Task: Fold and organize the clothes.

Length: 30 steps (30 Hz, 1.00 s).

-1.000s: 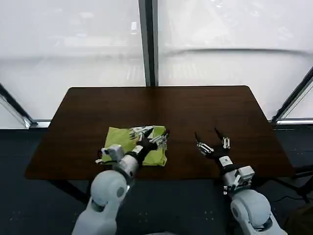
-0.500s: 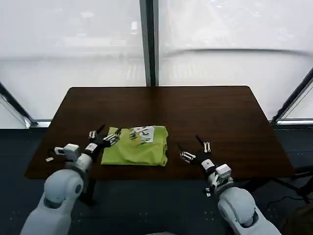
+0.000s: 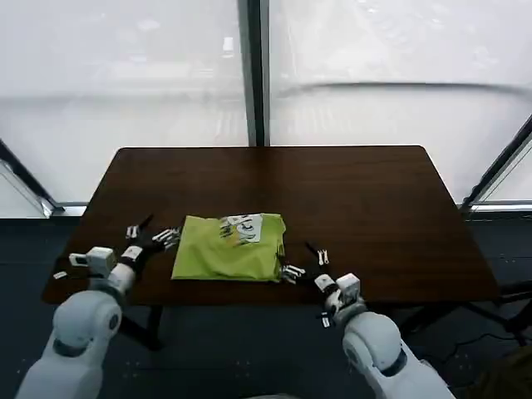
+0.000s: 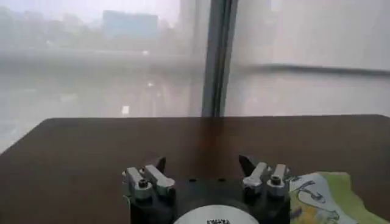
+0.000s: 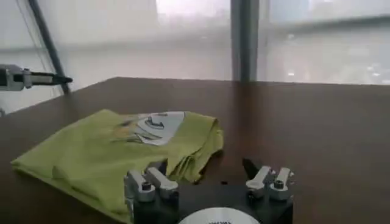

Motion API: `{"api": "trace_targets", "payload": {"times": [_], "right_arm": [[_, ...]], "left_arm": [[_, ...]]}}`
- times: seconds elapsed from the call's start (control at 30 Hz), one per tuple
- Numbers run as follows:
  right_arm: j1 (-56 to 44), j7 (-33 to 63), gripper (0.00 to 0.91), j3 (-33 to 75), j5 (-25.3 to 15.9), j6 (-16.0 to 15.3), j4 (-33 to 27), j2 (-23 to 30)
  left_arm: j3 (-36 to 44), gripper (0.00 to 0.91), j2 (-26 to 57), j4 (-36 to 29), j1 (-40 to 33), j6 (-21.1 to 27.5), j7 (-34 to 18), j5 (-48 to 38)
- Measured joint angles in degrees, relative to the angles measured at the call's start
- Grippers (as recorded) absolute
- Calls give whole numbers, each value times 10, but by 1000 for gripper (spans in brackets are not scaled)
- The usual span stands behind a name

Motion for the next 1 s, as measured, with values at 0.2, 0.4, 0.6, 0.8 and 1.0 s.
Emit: {"api": "trace_targets", "payload": {"times": [0.2,0.4,0.6,0.8,1.0], "right_arm": [[25,0,878,-28,44,-11,-19,17],[45,20,878,-49,59,-20,-38,37],[56,34,878,-64,55,-27,-57,63],[61,37,878,-72,49,-32,-73,84],[66,37,293,-81,40,-31,-91,107]], "left_arm": [[-16,878,3,-1,13,0,-1,3],[-26,878,3,-1,20,1,-1,5],[-32,878,2,0,26,1,-1,7],[-37,878,4,3,27,0,-1,7],[-41,878,5,5,29,0,-1,6]]}}
